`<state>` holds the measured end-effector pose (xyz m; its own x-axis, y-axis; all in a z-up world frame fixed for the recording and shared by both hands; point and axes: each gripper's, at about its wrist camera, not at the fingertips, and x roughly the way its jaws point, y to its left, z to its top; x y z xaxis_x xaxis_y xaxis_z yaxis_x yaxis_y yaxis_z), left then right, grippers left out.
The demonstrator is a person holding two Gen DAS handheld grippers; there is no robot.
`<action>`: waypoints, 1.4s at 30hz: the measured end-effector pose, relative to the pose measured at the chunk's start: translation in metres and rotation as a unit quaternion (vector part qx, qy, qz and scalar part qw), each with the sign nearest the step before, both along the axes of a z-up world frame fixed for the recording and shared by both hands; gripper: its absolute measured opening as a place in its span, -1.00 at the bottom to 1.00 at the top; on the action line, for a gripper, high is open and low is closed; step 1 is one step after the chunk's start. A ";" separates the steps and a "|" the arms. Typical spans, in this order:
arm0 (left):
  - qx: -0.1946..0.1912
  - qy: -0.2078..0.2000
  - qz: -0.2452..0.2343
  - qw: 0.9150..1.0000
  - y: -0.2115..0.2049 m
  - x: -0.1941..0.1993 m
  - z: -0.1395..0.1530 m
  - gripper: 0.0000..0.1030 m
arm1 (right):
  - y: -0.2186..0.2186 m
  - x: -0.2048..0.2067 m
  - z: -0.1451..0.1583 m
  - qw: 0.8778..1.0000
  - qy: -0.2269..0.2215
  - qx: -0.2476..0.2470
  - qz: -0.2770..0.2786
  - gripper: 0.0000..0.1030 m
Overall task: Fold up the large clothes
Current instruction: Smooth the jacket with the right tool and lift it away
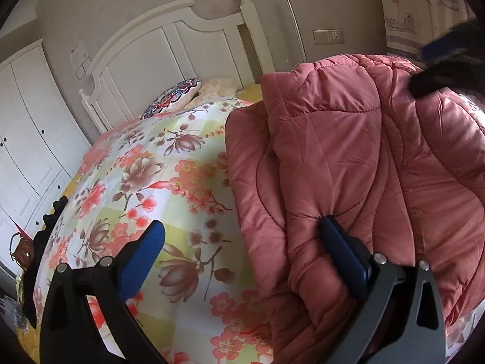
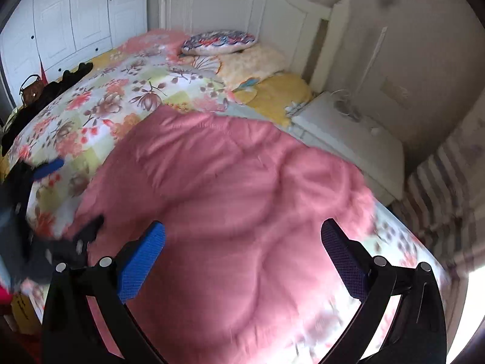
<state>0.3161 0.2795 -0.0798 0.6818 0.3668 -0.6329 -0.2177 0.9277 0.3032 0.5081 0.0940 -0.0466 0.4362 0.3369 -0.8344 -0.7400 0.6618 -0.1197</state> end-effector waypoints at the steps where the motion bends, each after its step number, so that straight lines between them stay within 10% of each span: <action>1: -0.001 -0.001 0.000 1.000 0.000 0.000 0.000 0.96 | 0.013 0.009 -0.009 1.000 0.017 -0.007 0.002 0.91; 8: -0.038 0.004 0.018 0.999 0.018 0.001 -0.006 0.96 | 0.072 0.033 -0.057 0.995 0.070 -0.071 0.000 0.91; 17: -0.038 0.000 0.018 0.999 0.017 -0.001 -0.005 0.96 | 0.056 0.029 -0.003 0.999 -0.002 -0.033 -0.031 0.91; 25: -0.056 0.001 0.029 0.998 0.026 0.000 -0.006 0.96 | 0.094 0.048 -0.055 0.996 0.029 -0.073 -0.042 0.91; 31: -0.063 -0.001 0.023 0.998 0.024 -0.001 0.000 0.96 | 0.026 0.005 0.005 0.998 -0.025 0.003 -0.064 0.91; 37: -0.062 0.001 0.022 0.998 0.024 0.001 -0.002 0.96 | -0.007 0.002 -0.046 0.997 0.041 -0.008 -0.072 0.91; 42: -0.065 0.003 0.024 0.998 0.024 0.002 -0.002 0.96 | -0.066 -0.020 -0.011 0.990 0.045 0.082 -0.107 0.91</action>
<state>0.3181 0.3039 -0.0815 0.6618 0.3141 -0.6807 -0.2622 0.9476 0.1824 0.4880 0.0278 -0.0578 0.4377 0.3788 -0.8154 -0.5840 0.8094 0.0625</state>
